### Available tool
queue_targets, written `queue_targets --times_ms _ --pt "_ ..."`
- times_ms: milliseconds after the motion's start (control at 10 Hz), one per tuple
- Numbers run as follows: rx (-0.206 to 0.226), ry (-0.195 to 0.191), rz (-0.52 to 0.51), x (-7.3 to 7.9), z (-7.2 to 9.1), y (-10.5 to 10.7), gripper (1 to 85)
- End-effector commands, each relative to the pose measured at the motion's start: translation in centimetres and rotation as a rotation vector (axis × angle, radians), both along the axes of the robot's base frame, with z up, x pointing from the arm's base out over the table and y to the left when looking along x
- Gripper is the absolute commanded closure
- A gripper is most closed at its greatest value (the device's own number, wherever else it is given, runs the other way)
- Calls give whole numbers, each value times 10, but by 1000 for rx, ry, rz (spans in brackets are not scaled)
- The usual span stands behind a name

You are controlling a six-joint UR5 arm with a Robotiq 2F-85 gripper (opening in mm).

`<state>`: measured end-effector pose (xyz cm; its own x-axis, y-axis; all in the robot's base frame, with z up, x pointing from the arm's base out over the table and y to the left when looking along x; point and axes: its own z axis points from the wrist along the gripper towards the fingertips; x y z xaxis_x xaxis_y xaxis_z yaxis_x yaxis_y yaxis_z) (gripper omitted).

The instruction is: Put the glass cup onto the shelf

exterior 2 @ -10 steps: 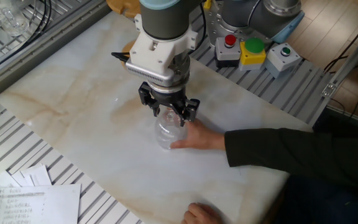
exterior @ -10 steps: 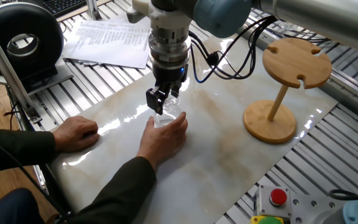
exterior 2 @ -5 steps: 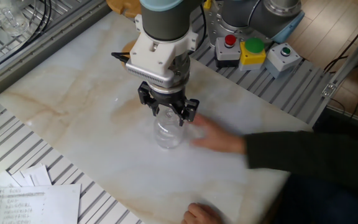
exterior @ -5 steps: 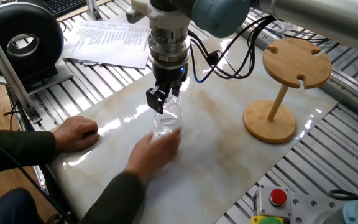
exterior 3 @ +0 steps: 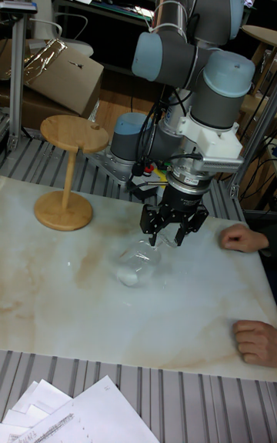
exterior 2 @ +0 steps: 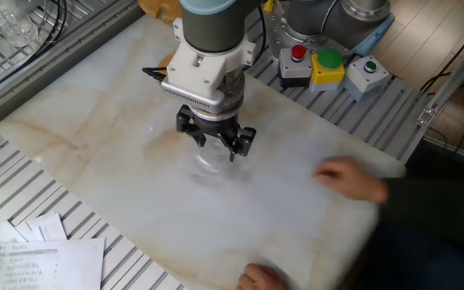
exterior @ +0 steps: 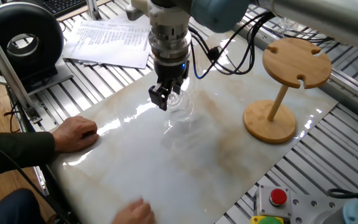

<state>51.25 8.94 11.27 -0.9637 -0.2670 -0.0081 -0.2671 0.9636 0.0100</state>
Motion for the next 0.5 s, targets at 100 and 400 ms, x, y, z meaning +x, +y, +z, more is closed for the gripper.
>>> queue_targets --times_ms 100,400 --pt "15 17 19 6 16 -14 287" --pt "12 23 22 4 17 -16 293"
